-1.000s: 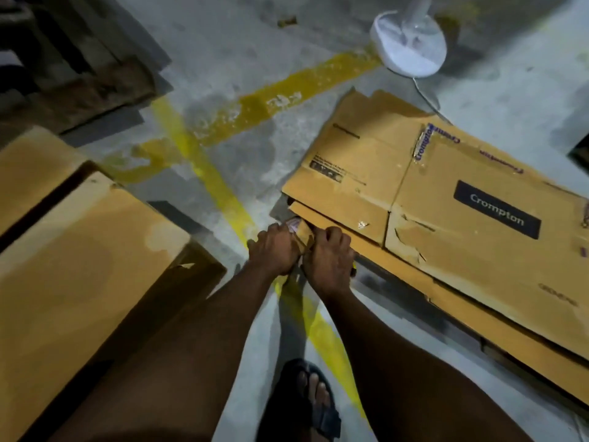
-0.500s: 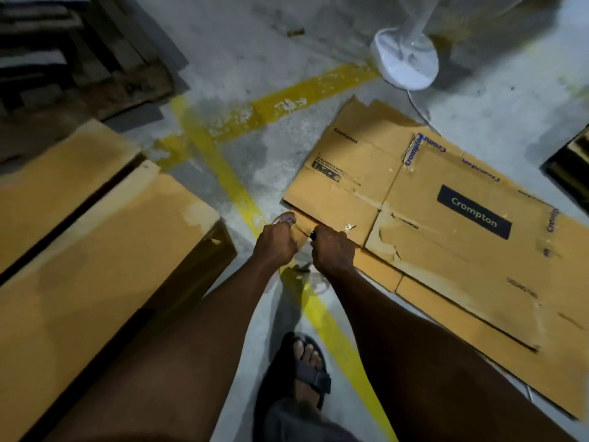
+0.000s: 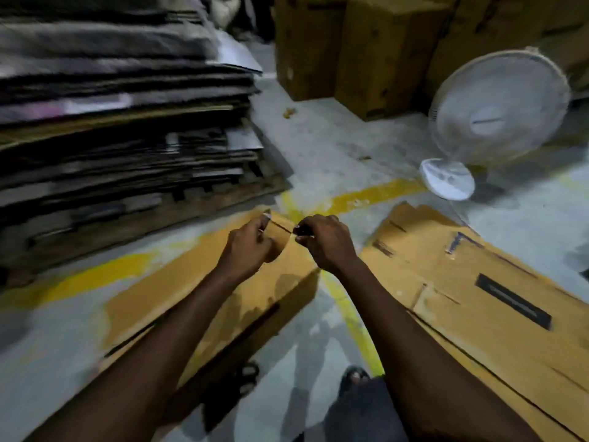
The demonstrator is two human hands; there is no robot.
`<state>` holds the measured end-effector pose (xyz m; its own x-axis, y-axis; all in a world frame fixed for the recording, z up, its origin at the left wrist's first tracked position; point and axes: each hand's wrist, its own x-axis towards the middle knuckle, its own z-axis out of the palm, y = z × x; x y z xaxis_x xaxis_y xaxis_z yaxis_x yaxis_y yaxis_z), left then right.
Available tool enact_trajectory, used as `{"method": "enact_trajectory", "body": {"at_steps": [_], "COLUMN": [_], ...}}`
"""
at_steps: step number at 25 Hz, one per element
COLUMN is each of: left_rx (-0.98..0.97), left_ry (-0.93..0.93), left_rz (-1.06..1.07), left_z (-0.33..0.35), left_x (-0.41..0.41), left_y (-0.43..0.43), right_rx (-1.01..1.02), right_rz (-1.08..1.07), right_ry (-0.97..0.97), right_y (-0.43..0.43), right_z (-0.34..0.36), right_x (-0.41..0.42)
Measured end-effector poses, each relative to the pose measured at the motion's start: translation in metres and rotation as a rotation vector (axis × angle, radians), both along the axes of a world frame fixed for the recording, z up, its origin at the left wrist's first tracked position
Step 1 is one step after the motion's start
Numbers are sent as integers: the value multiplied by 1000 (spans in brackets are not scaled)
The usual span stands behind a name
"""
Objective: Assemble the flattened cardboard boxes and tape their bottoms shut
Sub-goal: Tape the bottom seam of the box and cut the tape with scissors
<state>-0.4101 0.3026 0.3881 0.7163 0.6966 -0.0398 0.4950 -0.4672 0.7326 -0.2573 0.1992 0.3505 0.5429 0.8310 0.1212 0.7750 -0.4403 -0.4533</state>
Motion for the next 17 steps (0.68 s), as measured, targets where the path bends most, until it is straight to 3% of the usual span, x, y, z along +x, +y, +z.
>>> {"method": "enact_trajectory", "body": {"at_steps": [3, 7, 12, 17], "left_rx": [-40, -106, -165, -144], "left_ry": [-9, -28, 54, 34], "left_rz": [164, 339, 507, 574], "left_z": [17, -1, -48, -57], "left_x": [-117, -226, -267, -285], "left_y": [30, 57, 77, 103], "right_rx": [66, -109, -178, -200], "right_rz": [233, 538, 660, 800], "right_ry": [132, 304, 46, 252], "right_y": [45, 91, 136, 176], "right_z": [13, 6, -28, -55], "right_x": [-106, -200, -242, -261]}}
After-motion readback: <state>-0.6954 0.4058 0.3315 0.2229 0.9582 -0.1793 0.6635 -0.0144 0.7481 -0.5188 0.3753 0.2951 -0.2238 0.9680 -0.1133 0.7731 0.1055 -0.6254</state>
